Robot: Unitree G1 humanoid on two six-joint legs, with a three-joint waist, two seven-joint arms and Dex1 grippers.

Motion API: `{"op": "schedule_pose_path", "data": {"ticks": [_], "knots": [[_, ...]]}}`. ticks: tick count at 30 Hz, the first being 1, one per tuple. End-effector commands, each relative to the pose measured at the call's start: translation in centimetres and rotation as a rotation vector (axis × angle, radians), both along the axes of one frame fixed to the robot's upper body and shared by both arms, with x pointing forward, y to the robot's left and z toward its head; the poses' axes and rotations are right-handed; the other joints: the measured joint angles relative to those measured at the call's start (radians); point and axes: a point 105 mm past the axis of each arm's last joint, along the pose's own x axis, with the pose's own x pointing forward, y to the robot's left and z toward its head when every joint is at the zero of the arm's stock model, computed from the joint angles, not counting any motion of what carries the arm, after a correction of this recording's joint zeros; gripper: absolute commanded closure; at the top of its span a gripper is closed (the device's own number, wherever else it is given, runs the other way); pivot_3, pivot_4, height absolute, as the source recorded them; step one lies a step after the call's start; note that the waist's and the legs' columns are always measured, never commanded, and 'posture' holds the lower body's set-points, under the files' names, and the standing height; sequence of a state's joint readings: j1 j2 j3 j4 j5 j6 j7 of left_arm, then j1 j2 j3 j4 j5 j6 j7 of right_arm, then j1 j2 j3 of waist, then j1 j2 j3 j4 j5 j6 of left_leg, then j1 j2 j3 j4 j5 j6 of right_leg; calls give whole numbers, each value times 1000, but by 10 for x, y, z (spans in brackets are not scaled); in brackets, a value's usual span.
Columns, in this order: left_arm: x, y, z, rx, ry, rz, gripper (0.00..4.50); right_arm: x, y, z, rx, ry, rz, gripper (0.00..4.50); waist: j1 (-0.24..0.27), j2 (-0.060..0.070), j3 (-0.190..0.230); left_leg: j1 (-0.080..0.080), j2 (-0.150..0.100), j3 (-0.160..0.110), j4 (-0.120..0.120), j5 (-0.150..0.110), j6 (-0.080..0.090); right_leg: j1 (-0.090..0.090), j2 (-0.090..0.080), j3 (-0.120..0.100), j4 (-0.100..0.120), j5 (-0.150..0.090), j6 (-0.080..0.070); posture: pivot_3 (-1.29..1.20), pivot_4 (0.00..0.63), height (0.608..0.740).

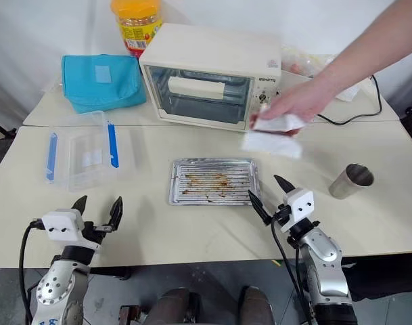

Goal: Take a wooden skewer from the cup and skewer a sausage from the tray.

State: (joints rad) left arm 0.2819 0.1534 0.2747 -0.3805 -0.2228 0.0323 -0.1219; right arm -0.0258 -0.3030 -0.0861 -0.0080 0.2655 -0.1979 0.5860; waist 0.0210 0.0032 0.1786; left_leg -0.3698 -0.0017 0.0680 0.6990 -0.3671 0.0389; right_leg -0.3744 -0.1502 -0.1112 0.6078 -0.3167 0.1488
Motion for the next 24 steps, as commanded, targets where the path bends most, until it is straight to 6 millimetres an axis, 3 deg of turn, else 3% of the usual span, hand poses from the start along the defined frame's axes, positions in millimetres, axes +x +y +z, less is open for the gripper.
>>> {"op": "schedule_pose_path", "data": {"ticks": [1, 24], "knots": [[-3, 0, 13, 29, -47, 8, 8, -1, 0, 8, 5, -32, 7, 0, 0, 0, 0, 0, 0, 0, 0, 0, 0, 0, 0, 0, 0, 0, 0, 0, 150, 740], [0, 0, 4, 27, -27, 4, 8, -2, -6, 10, 0, -26, -19, 0, 0, 0, 0, 0, 0, 0, 0, 0, 0, 0, 0, 0, 0, 0, 0, 0, 150, 740]]}}
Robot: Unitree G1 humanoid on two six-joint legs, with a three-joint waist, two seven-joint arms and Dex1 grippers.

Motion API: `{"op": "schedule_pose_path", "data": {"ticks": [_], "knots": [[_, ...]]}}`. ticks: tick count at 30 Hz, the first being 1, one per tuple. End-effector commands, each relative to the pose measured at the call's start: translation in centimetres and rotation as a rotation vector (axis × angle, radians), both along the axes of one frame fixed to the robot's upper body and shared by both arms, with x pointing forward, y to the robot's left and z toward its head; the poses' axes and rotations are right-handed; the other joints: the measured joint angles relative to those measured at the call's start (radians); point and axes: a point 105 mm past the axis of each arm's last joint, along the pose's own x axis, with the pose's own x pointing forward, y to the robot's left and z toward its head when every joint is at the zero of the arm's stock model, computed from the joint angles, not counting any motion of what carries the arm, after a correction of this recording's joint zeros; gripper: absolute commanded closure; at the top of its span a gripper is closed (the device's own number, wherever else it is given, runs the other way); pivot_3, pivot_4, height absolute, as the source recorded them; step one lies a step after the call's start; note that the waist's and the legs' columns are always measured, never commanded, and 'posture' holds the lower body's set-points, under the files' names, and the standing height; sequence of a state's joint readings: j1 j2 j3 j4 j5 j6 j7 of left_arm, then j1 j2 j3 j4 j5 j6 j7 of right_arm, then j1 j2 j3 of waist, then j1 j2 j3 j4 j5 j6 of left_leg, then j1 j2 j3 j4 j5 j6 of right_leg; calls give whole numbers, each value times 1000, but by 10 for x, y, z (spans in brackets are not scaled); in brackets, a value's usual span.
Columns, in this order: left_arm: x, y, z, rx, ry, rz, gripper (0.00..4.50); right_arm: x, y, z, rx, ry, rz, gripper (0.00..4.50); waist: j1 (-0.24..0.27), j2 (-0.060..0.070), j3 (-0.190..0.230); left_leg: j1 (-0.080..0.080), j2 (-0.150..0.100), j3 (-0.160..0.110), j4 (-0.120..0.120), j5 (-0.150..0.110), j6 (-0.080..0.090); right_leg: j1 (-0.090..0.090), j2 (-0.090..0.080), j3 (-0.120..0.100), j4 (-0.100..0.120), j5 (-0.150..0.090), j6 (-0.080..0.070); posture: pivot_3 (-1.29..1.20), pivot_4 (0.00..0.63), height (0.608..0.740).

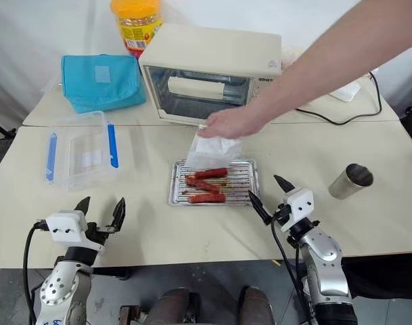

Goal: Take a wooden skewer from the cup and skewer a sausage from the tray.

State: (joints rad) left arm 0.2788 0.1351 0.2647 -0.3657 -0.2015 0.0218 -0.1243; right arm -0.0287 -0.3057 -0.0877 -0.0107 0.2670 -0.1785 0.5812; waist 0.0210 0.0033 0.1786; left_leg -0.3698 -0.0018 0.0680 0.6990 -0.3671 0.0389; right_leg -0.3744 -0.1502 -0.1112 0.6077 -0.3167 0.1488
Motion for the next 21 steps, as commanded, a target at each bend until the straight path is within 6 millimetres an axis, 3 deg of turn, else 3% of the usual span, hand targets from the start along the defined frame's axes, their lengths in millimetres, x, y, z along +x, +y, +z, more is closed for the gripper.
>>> {"op": "schedule_pose_path", "data": {"ticks": [1, 12, 21], "knots": [[-1, 3, 9, 31, -32, 1, 8, -5, -4, 11, -2, -37, -10, 0, 0, 0, 0, 0, 0, 0, 0, 0, 0, 0, 0, 0, 0, 0, 0, 0, 150, 740], [-6, 1, 9, 56, -21, -39, 8, -13, -7, 20, -15, -44, 62, 0, 0, 0, 0, 0, 0, 0, 0, 0, 0, 0, 0, 0, 0, 0, 0, 0, 150, 740], [-22, -13, 24, 133, 5, -389, 8, -31, -10, 22, -153, -6, 307, 0, -1, 0, 0, 0, 1, 0, 0, 0, 0, 0, 0, 0, -1, 0, 0, 0, 150, 740]]}}
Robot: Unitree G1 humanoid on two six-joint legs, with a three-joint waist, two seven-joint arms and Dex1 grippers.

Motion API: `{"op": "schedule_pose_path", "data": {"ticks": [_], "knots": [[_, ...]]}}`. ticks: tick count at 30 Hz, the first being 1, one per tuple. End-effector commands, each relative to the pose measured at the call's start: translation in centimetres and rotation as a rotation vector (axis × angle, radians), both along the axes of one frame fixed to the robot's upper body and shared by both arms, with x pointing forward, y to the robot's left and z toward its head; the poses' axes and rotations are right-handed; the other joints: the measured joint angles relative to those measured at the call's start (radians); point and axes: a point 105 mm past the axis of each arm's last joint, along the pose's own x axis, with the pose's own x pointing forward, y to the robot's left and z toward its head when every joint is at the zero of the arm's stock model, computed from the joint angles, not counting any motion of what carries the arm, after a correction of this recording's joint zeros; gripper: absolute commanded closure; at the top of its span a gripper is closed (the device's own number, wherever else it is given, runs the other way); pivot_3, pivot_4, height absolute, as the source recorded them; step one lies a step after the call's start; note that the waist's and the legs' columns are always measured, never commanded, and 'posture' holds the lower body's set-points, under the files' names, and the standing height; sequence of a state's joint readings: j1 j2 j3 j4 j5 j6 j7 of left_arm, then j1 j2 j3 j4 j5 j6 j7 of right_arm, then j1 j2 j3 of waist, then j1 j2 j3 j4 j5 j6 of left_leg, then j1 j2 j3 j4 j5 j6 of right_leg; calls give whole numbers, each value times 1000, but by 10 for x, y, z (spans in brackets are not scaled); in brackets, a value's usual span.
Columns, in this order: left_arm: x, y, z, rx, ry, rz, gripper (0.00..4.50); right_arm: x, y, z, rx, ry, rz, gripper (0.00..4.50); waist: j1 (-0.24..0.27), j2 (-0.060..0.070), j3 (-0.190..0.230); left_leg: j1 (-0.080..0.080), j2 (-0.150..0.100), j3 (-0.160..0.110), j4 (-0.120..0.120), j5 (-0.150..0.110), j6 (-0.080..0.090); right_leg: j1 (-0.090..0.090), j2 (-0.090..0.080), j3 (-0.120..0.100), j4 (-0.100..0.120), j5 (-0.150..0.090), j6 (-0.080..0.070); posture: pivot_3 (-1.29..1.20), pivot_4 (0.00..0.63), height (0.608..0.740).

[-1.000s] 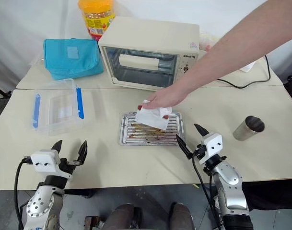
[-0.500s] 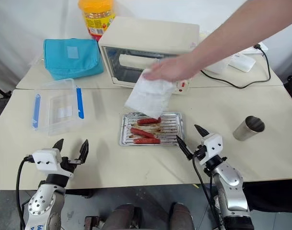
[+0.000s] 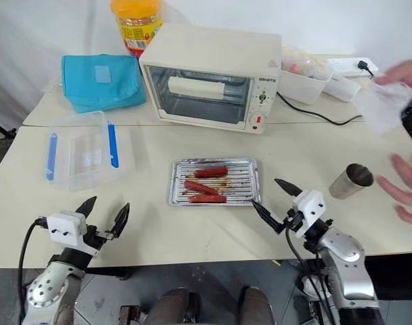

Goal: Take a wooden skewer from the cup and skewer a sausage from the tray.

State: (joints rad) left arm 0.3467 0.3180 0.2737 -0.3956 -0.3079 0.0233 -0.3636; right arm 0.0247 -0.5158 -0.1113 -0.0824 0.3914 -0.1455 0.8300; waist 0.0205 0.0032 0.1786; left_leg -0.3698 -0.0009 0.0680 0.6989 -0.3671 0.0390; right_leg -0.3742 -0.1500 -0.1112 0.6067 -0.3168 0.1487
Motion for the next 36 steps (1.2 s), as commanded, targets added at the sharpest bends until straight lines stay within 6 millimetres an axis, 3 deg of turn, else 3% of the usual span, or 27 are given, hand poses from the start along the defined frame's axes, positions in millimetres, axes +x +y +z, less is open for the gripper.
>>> {"op": "schedule_pose_path", "data": {"ticks": [1, 6, 11, 16, 19, 30, 36], "knots": [[-13, -7, 18, 27, -23, -168, 8, -8, 5, 11, -4, -21, 92, 0, 0, 0, 0, 0, 0, 0, 0, 0, 0, 0, 0, 0, 0, 0, 0, 0, 150, 740], [-35, -11, 16, 50, 83, -401, 8, -30, 7, 0, -90, 34, 240, 0, 2, 0, 0, 0, 0, 0, 0, 0, 0, 0, 0, 0, -1, 0, 0, 0, 150, 740], [-50, 1, 7, 79, 183, -480, 8, -40, -1, -10, -158, 54, 287, 0, 1, 0, 0, 0, 0, 0, 0, 0, 0, 2, 0, 0, -3, 0, 0, 0, 150, 740], [-53, 16, 2, 144, 197, -438, 8, -28, -10, -14, -178, 37, 247, 0, -1, 0, 0, 1, 0, 0, 0, 0, 0, 2, 0, 0, -3, 0, 0, 0, 150, 740], [-54, 12, 5, 52, 203, -443, 8, -27, -5, -15, -170, 36, 265, 0, -1, 0, 0, 1, 0, 0, 0, 0, 0, 2, 0, 0, -3, 0, 0, 0, 150, 740], [-58, 15, -2, 61, 215, -444, 8, -25, -2, -14, -146, 34, 237, 0, 0, 0, 0, 1, 0, 0, 0, 0, 0, 2, 0, 0, -3, 0, 0, 0, 150, 740], [-50, 24, 2, 64, 116, -300, 8, -23, -1, -9, -123, 26, 194, 0, 1, 0, 0, 1, 0, 0, 0, 0, 0, 2, 0, 0, -3, 0, 0, 0, 150, 740]]}}
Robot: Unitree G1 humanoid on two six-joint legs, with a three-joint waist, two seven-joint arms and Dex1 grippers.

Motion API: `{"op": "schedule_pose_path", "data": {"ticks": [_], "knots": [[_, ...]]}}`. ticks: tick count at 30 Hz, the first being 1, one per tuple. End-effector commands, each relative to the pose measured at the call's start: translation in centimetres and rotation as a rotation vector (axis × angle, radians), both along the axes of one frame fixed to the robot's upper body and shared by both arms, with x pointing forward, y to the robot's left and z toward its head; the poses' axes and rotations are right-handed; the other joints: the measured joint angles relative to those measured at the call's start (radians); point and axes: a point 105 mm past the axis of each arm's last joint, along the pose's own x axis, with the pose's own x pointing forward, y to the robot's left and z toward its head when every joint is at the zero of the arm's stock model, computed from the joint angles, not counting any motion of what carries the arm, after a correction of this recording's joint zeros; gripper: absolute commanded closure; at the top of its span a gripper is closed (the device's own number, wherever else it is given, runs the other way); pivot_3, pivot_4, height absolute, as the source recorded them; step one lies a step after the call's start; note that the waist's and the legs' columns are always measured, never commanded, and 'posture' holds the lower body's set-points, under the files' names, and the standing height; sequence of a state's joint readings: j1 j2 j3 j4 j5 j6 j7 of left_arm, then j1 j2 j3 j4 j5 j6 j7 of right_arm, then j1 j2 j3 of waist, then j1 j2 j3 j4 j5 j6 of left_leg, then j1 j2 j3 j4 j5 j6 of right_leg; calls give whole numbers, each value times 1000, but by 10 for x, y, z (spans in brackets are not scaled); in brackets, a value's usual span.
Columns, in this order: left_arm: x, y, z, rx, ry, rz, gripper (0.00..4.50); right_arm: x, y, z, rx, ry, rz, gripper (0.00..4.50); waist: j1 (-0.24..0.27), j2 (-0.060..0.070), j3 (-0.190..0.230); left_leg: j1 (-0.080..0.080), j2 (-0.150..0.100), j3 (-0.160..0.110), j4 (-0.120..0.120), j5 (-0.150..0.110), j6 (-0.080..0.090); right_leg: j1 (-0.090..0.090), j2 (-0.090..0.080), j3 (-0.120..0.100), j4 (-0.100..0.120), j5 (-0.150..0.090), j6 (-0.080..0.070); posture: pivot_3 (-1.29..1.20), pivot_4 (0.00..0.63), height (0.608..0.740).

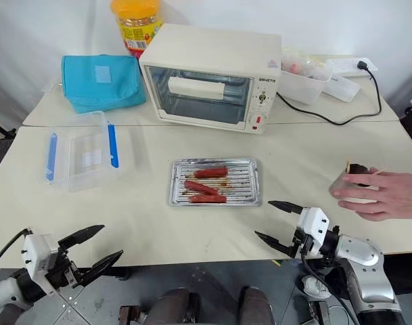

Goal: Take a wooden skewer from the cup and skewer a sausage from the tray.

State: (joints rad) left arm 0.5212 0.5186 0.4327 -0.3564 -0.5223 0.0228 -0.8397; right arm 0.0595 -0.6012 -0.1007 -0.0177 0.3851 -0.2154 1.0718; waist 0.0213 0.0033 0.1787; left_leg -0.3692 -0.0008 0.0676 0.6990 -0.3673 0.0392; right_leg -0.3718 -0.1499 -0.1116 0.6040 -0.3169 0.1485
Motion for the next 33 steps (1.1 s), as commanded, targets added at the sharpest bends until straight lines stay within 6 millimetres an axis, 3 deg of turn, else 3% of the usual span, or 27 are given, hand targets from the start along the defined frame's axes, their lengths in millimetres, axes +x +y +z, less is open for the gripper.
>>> {"op": "schedule_pose_path", "data": {"ticks": [1, 15, 33], "knots": [[3, 9, 7, 8, -62, 85, 8, 0, 3, 13, 29, -48, -21, 0, 0, 0, 0, 0, 0, 0, 0, 0, 0, 0, 0, 0, 0, 0, 0, 0, 150, 740], [4, 16, 13, -61, -55, 151, 8, -9, 1, 10, 48, -35, -78, 0, 1, 0, 0, 0, 0, 0, 0, 0, 0, 0, 0, 0, 0, 0, 0, 0, 150, 740], [18, 17, 18, -40, -109, 197, 8, 4, 7, 15, 74, -83, -101, 0, -1, 0, 0, 0, 0, 0, 0, 0, 0, 0, 0, 0, 1, 0, 0, 0, 150, 740]]}}
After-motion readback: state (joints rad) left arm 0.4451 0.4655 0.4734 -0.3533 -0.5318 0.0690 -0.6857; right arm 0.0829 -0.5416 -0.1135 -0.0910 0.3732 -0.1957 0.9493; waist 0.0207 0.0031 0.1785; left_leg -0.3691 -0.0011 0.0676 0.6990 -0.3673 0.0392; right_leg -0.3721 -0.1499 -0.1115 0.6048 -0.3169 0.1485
